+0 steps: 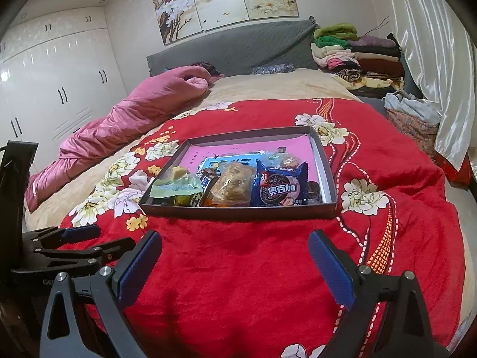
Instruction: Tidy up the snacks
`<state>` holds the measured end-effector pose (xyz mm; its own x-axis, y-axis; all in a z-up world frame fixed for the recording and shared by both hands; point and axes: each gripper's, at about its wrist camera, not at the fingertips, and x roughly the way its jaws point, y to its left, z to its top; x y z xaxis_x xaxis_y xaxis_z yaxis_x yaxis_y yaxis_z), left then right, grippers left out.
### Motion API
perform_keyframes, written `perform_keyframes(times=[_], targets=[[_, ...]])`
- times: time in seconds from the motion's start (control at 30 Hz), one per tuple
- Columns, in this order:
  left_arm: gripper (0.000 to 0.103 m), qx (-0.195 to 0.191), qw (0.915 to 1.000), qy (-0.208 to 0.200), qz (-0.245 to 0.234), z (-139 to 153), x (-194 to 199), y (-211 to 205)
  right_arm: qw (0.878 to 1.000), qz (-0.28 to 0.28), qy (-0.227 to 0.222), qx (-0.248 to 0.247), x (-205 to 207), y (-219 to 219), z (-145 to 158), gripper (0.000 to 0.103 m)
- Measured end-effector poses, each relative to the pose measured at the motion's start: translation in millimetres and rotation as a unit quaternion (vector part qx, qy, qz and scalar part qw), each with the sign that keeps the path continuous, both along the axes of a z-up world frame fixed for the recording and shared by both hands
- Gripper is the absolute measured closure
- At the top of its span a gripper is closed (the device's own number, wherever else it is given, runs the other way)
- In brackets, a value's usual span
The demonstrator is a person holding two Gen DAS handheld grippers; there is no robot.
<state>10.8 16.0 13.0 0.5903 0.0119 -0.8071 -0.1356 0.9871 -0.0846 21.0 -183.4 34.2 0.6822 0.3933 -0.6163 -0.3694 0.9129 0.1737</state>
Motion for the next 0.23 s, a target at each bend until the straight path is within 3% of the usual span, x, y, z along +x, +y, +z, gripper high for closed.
perform_keyframes(times=[0.23], targets=[[0.023,0.002,0.9997,-0.016,0.017,5.9,2.5,8.8,1.0,-0.001,-0.001,0.0,2.4,-1.7,0.2,0.004]])
